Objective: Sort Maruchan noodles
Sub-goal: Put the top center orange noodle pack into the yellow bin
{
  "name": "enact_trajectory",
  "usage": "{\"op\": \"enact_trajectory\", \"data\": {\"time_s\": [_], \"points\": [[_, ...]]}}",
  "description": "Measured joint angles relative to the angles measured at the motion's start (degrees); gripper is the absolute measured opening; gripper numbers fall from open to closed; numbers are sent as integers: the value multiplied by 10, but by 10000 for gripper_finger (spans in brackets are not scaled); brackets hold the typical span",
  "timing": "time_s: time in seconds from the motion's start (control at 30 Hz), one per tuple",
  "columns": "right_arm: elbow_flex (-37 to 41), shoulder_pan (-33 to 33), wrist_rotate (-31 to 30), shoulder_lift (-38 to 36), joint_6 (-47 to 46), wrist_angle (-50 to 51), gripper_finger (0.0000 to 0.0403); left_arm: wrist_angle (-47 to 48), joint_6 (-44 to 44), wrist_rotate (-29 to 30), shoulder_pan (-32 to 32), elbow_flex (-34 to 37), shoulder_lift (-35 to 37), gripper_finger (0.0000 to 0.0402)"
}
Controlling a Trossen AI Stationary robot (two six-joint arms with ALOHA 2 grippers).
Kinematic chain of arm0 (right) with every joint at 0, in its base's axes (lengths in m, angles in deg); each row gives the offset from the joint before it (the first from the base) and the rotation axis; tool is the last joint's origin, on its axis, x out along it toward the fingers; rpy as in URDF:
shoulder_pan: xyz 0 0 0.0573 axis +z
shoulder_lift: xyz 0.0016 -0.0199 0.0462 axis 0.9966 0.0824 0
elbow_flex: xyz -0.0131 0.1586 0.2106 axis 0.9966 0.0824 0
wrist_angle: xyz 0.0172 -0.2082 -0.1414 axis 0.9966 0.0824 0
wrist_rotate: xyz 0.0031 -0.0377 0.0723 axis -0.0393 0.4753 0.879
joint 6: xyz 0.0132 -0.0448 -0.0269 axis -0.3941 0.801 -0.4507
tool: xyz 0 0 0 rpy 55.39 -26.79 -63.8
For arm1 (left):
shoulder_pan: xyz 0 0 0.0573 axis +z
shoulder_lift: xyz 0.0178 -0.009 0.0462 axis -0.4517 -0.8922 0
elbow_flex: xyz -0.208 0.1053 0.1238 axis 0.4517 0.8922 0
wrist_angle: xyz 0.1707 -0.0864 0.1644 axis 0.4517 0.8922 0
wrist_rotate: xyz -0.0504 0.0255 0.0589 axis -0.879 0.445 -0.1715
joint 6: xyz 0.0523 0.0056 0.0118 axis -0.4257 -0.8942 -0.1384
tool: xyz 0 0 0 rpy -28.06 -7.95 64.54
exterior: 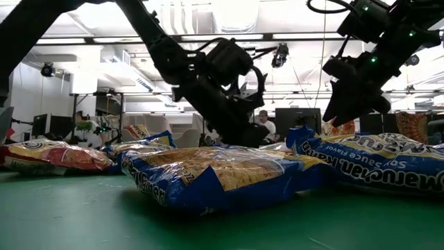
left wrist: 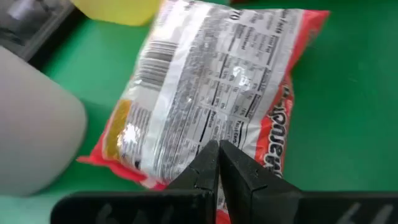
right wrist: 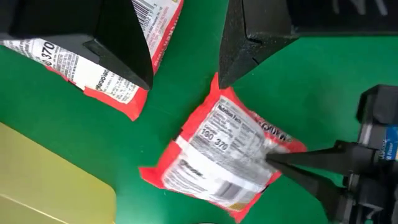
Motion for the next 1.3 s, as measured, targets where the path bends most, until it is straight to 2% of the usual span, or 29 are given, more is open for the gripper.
{"op": "enact_trajectory", "data": {"time_s": [0.1,0.17,0.23,0.47,0.63,0.97,1.3], "points": [[0,0,0,0,-8,0,171,20,-1,-41,-7,-3,2,0],[0,0,0,0,-11,0,171,23,-20,-97,-16,-3,3,0],[0,0,3,0,-11,0,171,28,-29,-129,-33,-3,4,0],[0,0,49,0,-20,-7,173,126,-50,-114,-67,0,46,0],[0,0,76,1,-18,-47,198,162,-46,-113,-70,0,82,0],[0,1,80,48,-24,-82,256,167,-44,-111,-70,7,93,0],[0,-1,95,153,-24,-185,314,148,-23,-110,-69,37,94,0]]}}
